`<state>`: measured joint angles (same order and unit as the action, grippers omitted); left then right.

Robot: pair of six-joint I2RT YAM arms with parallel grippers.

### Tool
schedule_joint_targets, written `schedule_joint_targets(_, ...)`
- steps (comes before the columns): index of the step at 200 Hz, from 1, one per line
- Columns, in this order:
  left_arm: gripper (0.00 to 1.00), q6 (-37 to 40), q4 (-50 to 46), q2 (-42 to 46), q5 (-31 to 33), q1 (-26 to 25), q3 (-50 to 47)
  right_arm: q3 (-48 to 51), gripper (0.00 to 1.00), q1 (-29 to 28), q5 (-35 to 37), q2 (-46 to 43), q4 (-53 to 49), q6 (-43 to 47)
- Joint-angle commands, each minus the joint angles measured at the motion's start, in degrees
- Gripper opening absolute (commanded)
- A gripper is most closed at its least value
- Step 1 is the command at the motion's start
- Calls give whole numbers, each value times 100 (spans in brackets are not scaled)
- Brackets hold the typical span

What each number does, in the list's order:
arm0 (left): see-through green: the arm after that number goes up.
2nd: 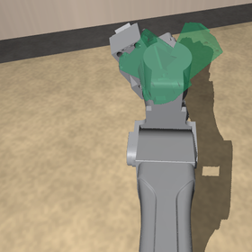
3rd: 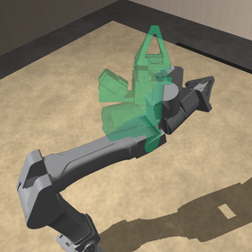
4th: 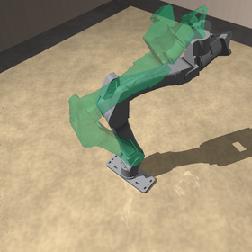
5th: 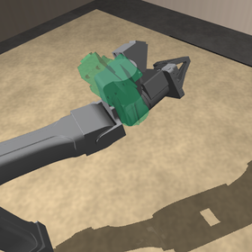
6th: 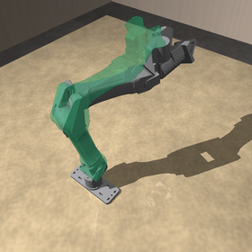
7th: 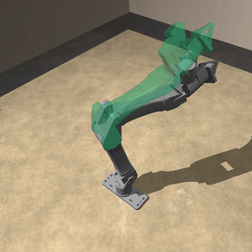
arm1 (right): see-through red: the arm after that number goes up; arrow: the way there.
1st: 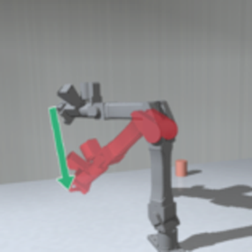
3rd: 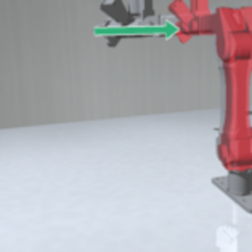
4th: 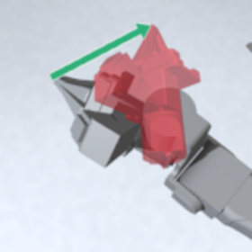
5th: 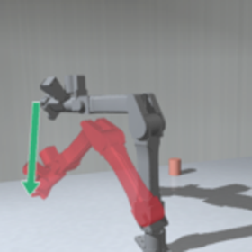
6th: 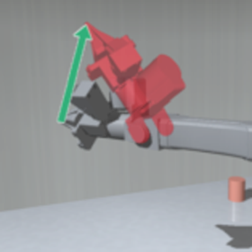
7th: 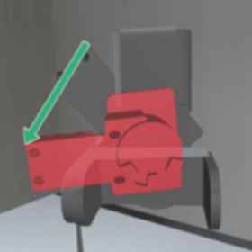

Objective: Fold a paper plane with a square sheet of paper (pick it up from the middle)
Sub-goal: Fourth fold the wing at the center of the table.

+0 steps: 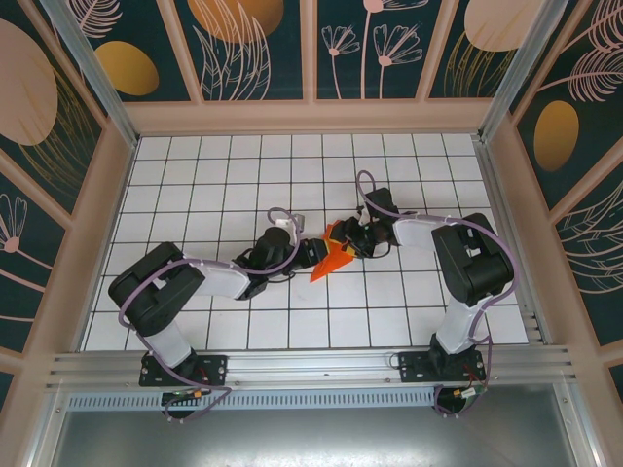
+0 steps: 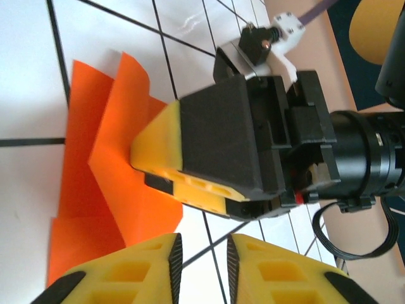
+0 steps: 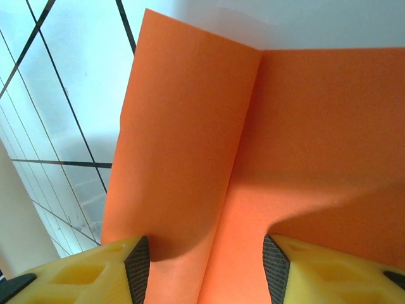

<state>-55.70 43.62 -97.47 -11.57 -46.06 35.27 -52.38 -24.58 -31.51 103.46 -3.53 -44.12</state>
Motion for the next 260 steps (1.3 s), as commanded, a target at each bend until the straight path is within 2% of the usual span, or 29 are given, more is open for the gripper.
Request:
schedule_joint_targets(1, 25, 173, -102, -237, -243, -99, 208, 141, 55, 10, 878, 520, -618, -91)
schedule_joint_targets(50, 22, 147, -296, -650, -504, -110, 449, 81, 55, 13, 977, 574, -768, -121)
schedule_joint_targets(144, 20, 332, -1039, -549, 298, -105, 543, 78, 54, 14, 1258, 720, -1008, -38)
schedule_joint_targets(260, 19, 382, -1256, -640, 520, -95, 710, 143, 44, 14, 1675, 803, -1160, -126)
